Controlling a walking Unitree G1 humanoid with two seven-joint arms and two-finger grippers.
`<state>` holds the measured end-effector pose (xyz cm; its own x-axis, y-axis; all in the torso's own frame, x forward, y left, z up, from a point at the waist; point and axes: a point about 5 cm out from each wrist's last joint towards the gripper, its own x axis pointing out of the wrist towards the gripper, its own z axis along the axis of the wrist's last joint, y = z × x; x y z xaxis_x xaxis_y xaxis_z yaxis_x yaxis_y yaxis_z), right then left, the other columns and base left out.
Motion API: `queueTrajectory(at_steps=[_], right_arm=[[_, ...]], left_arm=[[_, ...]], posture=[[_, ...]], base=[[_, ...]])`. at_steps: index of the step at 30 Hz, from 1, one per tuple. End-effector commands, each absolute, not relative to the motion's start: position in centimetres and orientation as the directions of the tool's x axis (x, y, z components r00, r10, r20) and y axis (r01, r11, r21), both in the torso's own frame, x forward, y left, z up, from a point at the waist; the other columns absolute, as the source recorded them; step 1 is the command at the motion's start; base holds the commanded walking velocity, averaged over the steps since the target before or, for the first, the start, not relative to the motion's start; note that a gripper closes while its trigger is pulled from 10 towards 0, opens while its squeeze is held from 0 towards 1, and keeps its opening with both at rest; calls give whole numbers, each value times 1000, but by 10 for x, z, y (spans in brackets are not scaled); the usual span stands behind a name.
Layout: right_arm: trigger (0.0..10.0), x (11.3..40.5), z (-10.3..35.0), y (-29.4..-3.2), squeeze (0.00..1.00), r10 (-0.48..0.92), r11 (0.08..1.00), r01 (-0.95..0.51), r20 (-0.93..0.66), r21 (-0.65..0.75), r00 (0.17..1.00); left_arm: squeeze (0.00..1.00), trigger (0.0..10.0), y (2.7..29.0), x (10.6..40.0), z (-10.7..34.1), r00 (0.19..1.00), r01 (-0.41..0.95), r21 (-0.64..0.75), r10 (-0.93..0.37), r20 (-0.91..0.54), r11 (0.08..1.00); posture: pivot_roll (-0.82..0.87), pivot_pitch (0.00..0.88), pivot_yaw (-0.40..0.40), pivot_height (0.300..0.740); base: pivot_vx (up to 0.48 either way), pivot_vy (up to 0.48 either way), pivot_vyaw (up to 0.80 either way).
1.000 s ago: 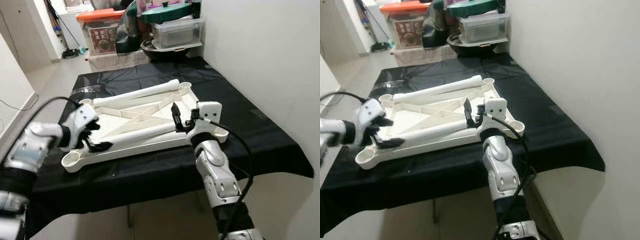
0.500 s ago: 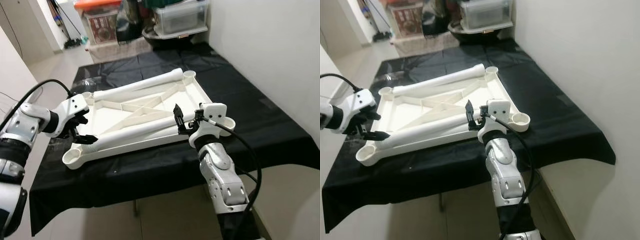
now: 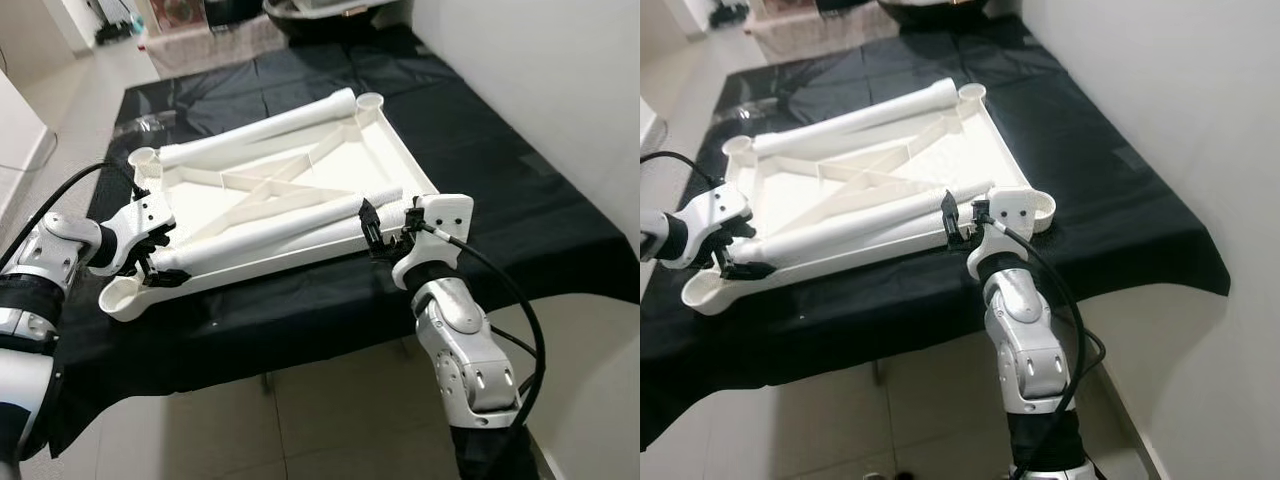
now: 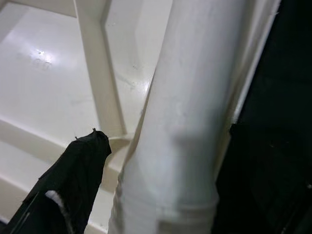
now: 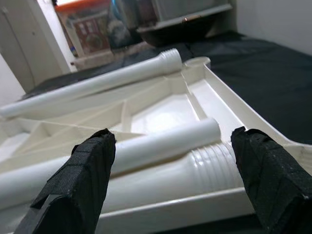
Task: Building children table
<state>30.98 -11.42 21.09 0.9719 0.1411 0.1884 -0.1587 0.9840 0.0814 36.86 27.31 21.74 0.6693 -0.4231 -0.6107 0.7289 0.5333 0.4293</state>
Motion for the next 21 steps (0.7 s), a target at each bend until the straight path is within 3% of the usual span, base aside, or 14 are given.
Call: queueTrajectory(at_steps=[1, 5, 6, 7, 8, 9, 10, 21], right_arm=[[10000, 308, 214, -112, 0, 153, 980, -173, 187, 96, 970], [10000, 307, 213, -112, 0, 155, 980, -173, 174, 94, 972], [10000, 307, 212, -112, 0, 156, 980, -173, 169, 94, 973], [10000, 307, 212, -112, 0, 156, 980, -173, 169, 94, 973], [10000, 307, 211, -111, 0, 157, 980, -173, 165, 93, 974], [10000, 307, 211, -111, 0, 157, 980, -173, 165, 93, 974], [10000, 307, 211, -111, 0, 157, 980, -174, 162, 94, 974], [10000, 310, 213, -111, 0, 155, 980, -173, 166, 98, 974]], left_arm=[[0, 10000, 277, 367, 213, 659, 734, 421, -408, -632, 533], [0, 10000, 279, 366, 212, 648, 744, 416, -409, -643, 524], [0, 5569, 280, 366, 212, 646, 744, 415, -409, -644, 523], [0, 5569, 280, 366, 212, 646, 744, 415, -409, -644, 523], [0, 2549, 281, 365, 212, 646, 745, 413, -411, -644, 524], [0, 2549, 281, 365, 212, 646, 745, 413, -411, -644, 524], [0, 0, 282, 365, 213, 642, 748, 408, -416, -644, 523], [0, 0, 287, 363, 214, 640, 748, 404, -410, -650, 526]], posture=[[-25, 251, 106, 740], [-23, 252, 103, 740], [-20, 249, 103, 740], [-20, 249, 103, 740], [-19, 245, 102, 740], [-19, 245, 102, 740], [-19, 244, 103, 740], [-13, 227, 105, 740]], base=[[0, 0, 0], [0, 0, 0], [0, 0, 0], [0, 0, 0], [0, 0, 0], [0, 0, 0], [0, 0, 0], [0, 0, 0]])
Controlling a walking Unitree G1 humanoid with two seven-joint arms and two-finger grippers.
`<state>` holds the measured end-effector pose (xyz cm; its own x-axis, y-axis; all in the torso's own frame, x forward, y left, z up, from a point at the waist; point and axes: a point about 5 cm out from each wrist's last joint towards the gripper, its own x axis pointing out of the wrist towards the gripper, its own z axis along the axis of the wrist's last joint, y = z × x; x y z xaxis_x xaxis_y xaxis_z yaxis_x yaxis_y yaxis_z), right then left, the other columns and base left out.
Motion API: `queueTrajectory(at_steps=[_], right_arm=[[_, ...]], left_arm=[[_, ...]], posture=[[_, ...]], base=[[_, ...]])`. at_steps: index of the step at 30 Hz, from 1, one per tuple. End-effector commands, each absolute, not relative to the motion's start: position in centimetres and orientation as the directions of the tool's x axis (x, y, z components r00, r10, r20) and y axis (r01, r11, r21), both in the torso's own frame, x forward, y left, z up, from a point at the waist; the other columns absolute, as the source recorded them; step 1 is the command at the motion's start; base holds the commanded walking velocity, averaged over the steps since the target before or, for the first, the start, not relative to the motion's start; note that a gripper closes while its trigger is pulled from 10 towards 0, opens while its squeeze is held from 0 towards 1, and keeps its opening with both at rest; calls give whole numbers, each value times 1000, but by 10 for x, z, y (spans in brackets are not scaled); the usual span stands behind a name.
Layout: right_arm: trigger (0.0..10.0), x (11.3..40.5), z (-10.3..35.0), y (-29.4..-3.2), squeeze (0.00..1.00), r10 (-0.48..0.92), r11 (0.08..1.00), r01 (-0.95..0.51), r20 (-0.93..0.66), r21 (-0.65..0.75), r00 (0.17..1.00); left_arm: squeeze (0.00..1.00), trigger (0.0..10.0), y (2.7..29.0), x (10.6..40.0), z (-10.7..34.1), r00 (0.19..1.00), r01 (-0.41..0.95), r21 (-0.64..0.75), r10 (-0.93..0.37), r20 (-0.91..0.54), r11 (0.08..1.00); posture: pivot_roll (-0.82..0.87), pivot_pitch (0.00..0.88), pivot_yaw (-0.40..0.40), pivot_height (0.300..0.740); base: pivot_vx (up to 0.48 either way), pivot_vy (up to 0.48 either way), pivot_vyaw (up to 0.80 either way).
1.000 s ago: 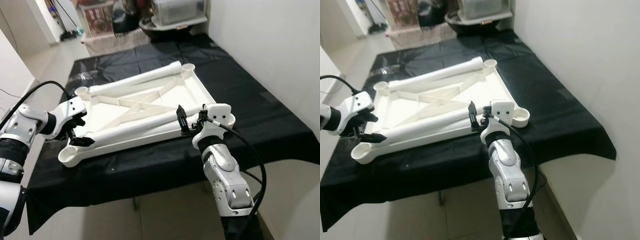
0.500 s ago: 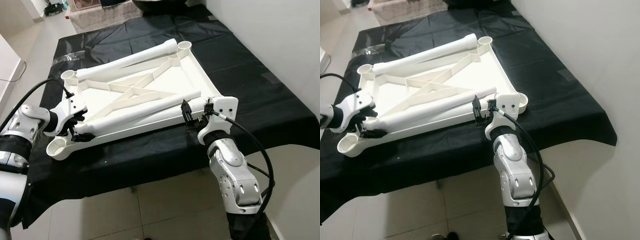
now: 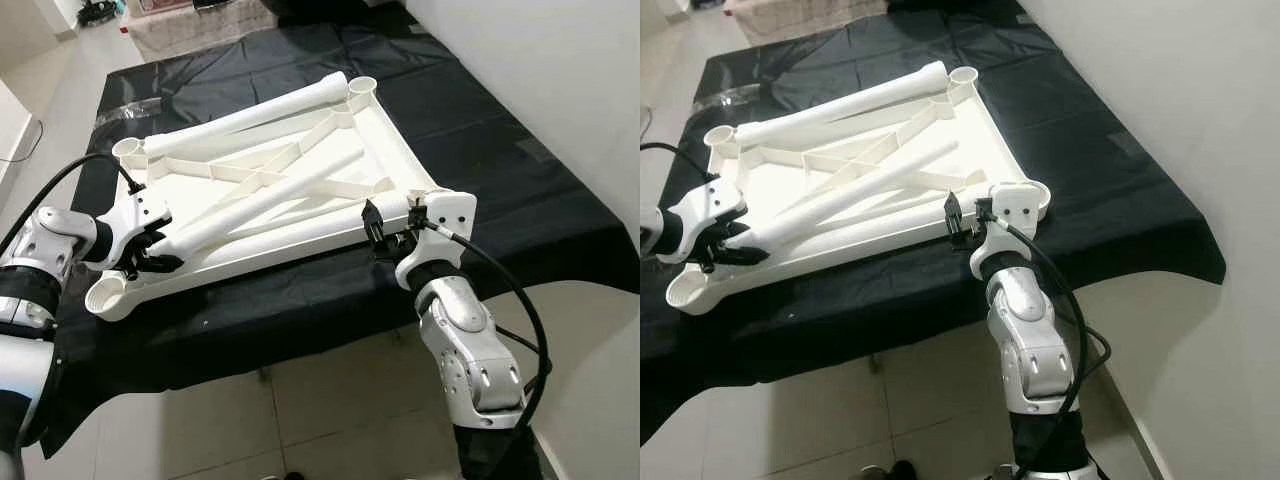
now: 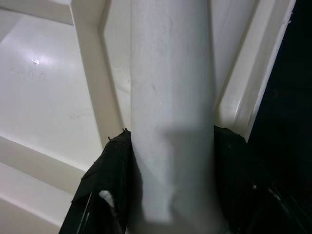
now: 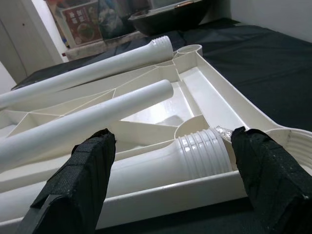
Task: Building children table
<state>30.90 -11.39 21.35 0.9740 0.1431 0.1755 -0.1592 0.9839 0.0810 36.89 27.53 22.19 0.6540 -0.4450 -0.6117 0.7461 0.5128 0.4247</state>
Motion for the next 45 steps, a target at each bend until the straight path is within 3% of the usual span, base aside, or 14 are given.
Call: queueTrajectory(at_steps=[1, 9, 11, 19, 20, 21, 25, 29, 30, 34, 35, 36, 41, 45], right_arm=[[10000, 310, 213, -111, 0, 155, 980, -173, 166, 98, 974], [10000, 316, 215, -105, 0, 163, 976, -185, 178, 115, 970], [10000, 319, 216, -101, 0, 171, 972, -196, 188, 127, 967], [10000, 324, 219, -95, 0, 186, 962, -220, 203, 163, 961], [10000, 326, 220, -91, 0, 199, 951, -239, 203, 196, 959], [10000, 328, 219, -88, 0, 219, 937, -262, 196, 231, 956], [10000, 329, 220, -84, 0, 256, 919, -301, 198, 254, 946], [10000, 333, 222, -73, 0, 349, 862, -405, 221, 306, 911], [10000, 333, 223, -71, 1000, 376, 835, -437, 236, 333, 896], [10000, 332, 226, -66, 1000, 418, 786, -489, 258, 378, 871], [10000, 332, 231, -60, 1000, 461, 726, -539, 279, 427, 843], [10000, 331, 234, -57, 0, 477, 692, -561, 295, 454, 828], [10000, 327, 244, -47, 0, 571, 551, -672, 363, 494, 736], [10000, 326, 245, -45, 0, 607, 489, -708, 384, 509, 695]], left_arm=[[0, 0, 287, 363, 214, 640, 748, 404, -410, -650, 526], [0, 0, 285, 370, 233, 728, 678, 474, -420, -543, 562], [0, 0, 283, 373, 248, 778, 626, 513, -433, -455, 587], [0, 0, 283, 376, 271, 834, 549, 575, -437, -336, 606], [0, 1765, 282, 376, 280, 857, 508, 612, -428, -287, 606], [0, 10000, 280, 377, 289, 875, 466, 647, -424, -235, 603], [0, 10000, 277, 376, 296, 887, 423, 678, -428, -173, 602], [0, 10000, 268, 371, 309, 918, 216, 720, -388, 80, 659], [0, 10000, 264, 366, 307, 916, 155, 714, -370, 154, 682], [0, 10000, 255, 357, 300, 906, 77, 708, -346, 245, 702], [0, 10000, 243, 348, 285, 900, 23, 700, -320, 296, 714], [0, 10000, 235, 344, 277, 896, 25, 686, -321, 308, 727], [0, 10000, 212, 333, 249, 894, 75, 605, -322, 312, 793], [0, 10000, 203, 326, 241, 895, 82, 548, -303, 326, 832]], posture=[[-13, 227, 105, 740], [-8, 193, 102, 740], [-2, 168, 99, 740], [7, 127, 92, 740], [9, 111, 90, 740], [8, 98, 85, 740], [7, 88, 83, 740], [0, 52, 67, 740], [-1, 48, 66, 740], [-5, 39, 58, 740], [-7, 31, 50, 740], [-5, 28, 43, 740], [-11, 21, 33, 740], [-12, 21, 31, 740]], base=[[0, 0, 0], [0, 0, 0], [0, 0, 0], [0, 0, 0], [0, 0, 0], [0, 0, 0], [0, 0, 0], [0, 0, 0], [0, 0, 0], [0, 0, 0], [0, 0, 0], [0, 0, 0], [0, 0, 0], [0, 0, 0]])
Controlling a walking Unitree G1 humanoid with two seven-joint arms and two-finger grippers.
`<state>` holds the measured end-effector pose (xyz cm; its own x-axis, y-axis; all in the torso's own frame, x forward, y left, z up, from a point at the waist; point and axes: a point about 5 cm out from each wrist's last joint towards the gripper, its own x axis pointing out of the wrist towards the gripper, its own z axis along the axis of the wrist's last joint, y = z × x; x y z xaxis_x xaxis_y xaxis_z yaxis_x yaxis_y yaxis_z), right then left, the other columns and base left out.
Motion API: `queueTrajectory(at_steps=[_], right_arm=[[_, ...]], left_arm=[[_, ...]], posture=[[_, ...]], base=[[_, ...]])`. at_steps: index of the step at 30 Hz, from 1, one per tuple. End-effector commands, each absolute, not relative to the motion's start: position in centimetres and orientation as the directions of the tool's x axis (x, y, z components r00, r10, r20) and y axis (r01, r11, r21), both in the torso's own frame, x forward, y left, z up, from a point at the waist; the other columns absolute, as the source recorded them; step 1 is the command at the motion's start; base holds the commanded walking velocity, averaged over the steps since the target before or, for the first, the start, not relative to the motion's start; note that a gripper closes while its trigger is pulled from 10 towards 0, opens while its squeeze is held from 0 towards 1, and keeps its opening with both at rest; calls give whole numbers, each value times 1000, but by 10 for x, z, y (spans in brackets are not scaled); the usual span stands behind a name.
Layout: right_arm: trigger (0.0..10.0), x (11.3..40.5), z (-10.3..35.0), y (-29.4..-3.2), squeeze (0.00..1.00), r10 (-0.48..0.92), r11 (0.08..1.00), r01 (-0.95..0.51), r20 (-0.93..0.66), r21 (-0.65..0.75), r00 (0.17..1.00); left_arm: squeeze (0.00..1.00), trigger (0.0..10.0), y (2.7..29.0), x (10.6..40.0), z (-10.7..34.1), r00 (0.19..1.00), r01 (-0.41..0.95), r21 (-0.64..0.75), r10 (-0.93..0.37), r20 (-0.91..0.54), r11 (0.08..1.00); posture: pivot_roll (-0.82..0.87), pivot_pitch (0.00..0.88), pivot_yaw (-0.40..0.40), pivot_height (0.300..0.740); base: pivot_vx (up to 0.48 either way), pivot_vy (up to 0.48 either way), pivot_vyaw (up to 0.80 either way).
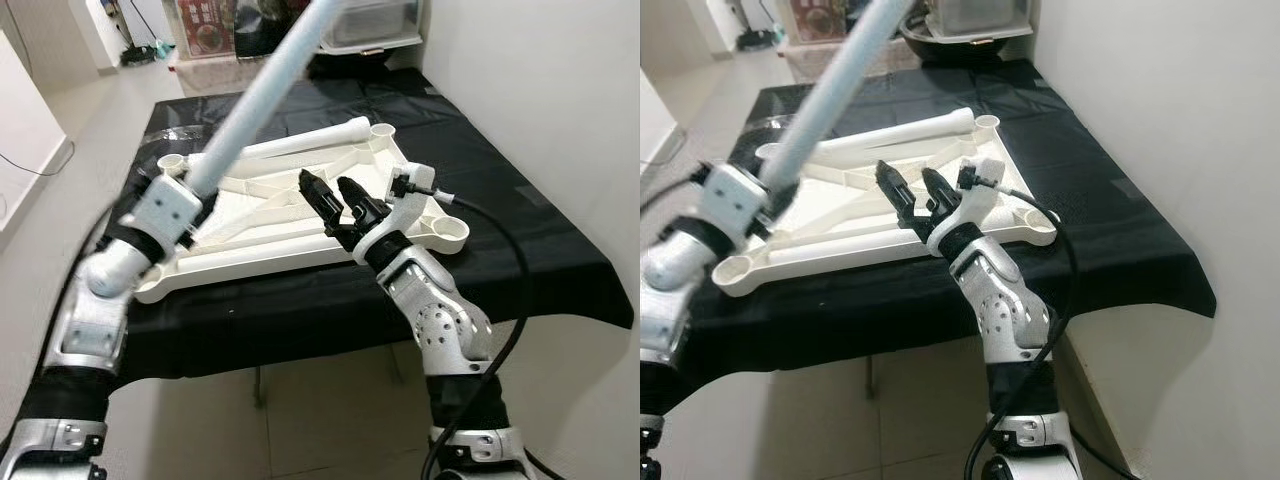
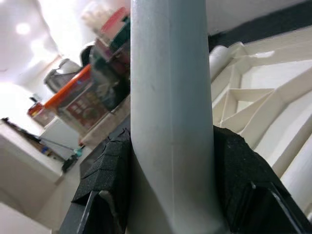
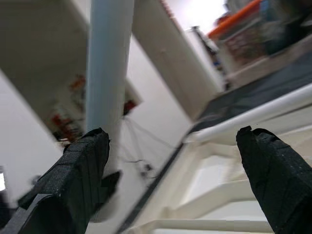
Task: Building children table
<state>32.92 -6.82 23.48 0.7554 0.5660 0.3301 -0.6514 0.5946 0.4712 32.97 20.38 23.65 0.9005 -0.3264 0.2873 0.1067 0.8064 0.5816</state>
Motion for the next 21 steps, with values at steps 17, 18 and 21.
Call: queueTrajectory(at_steps=[17, 18, 21], right_arm=[[10000, 330, 248, -48, 0, 636, 508, -757, 415, 410, 651], [10000, 329, 250, -47, 0, 642, 498, -767, 423, 404, 639], [10000, 327, 252, -46, 0, 653, 482, -779, 428, 401, 625]], left_arm=[[0, 10000, 157, 304, 217, 892, 218, 427, -357, 278, 878], [0, 10000, 153, 301, 213, 895, 226, 417, -356, 268, 881], [0, 10000, 147, 296, 209, 899, 238, 413, -361, 250, 879]], posture=[[-21, 28, 18, 740], [-21, 28, 18, 740], [-24, 34, 19, 740]], base=[[0, 0, 0], [0, 0, 0], [0, 0, 0]])
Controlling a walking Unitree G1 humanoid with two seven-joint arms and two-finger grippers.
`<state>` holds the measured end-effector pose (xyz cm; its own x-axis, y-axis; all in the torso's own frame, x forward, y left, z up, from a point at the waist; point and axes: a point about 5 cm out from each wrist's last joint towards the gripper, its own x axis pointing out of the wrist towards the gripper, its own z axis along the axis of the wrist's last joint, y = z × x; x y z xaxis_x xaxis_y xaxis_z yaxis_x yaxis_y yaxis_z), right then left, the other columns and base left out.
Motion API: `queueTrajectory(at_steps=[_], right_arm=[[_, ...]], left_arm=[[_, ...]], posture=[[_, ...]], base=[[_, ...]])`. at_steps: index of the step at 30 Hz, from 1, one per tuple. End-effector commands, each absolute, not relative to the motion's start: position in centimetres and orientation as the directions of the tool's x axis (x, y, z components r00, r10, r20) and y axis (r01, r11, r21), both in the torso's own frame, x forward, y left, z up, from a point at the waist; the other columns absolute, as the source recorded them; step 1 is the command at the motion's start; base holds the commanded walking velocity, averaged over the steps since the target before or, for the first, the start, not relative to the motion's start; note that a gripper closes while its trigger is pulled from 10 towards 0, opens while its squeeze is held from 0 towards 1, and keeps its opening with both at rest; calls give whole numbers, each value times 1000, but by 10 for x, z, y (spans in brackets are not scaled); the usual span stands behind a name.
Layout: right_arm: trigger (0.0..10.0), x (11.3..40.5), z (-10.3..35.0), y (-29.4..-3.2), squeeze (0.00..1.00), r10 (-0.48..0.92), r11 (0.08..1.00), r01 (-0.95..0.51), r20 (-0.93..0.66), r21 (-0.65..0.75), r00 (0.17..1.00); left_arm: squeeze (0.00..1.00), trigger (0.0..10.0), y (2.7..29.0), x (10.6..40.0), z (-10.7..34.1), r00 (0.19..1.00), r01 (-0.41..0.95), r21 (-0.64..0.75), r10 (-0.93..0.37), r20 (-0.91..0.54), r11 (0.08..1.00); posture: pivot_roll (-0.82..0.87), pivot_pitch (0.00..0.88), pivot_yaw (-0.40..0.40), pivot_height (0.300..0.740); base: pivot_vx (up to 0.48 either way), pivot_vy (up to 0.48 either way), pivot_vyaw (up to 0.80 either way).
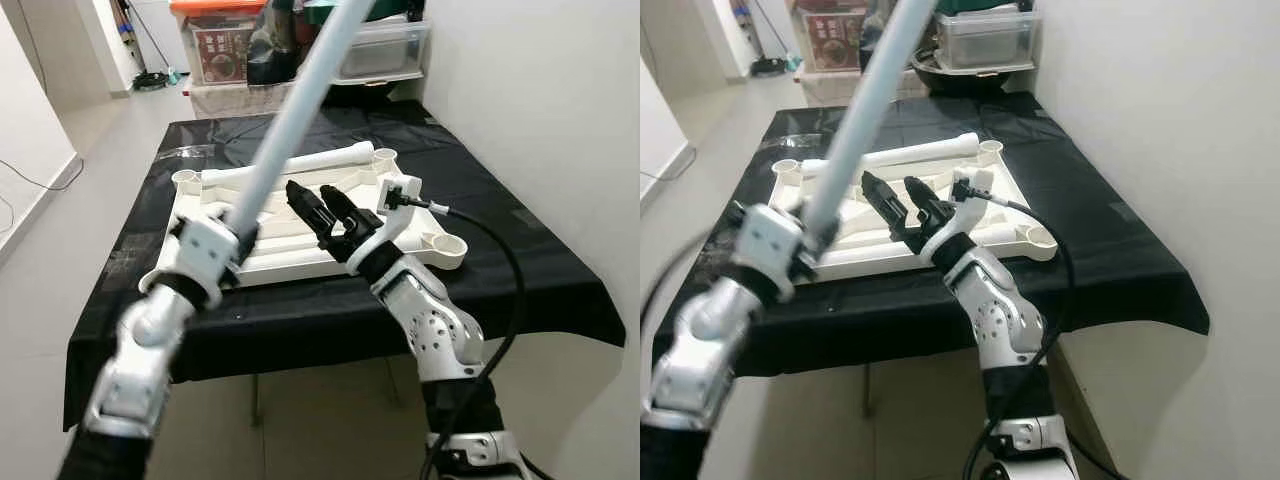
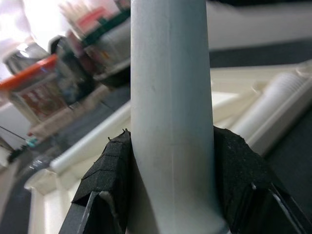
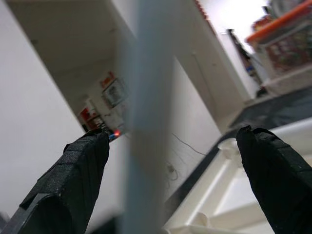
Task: Building children table
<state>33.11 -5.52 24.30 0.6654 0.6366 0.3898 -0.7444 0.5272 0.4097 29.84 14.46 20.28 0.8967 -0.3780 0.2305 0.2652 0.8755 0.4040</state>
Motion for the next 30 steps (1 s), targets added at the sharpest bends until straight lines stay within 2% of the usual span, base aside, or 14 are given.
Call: queueTrajectory(at_steps=[1, 9, 15, 20, 30], right_arm=[[10000, 327, 252, -46, 0, 653, 482, -779, 428, 401, 625], [10000, 320, 249, -37, 0, 697, 427, -811, 426, 399, 577], [10000, 319, 245, -35, 0, 708, 432, -812, 411, 392, 575], [10000, 319, 240, -31, 0, 725, 432, -813, 386, 390, 570], [10000, 322, 233, -30, 0, 738, 453, -808, 350, 376, 576]], left_arm=[[0, 10000, 147, 296, 209, 899, 238, 413, -361, 250, 879], [0, 10000, 137, 292, 204, 902, 269, 387, -372, 220, 882], [0, 10000, 135, 290, 205, 904, 271, 390, -372, 211, 880], [0, 10000, 119, 284, 200, 889, 320, 390, -416, 192, 863], [0, 10000, 107, 279, 195, 870, 369, 386, -460, 175, 845]], posture=[[-24, 34, 19, 740], [-28, 51, 13, 740], [-28, 51, 13, 740], [-25, 55, 13, 740], [-27, 53, 12, 740]], base=[[0, 0, 0], [0, 0, 0], [0, 0, 0], [0, 0, 0], [0, 0, 0]])
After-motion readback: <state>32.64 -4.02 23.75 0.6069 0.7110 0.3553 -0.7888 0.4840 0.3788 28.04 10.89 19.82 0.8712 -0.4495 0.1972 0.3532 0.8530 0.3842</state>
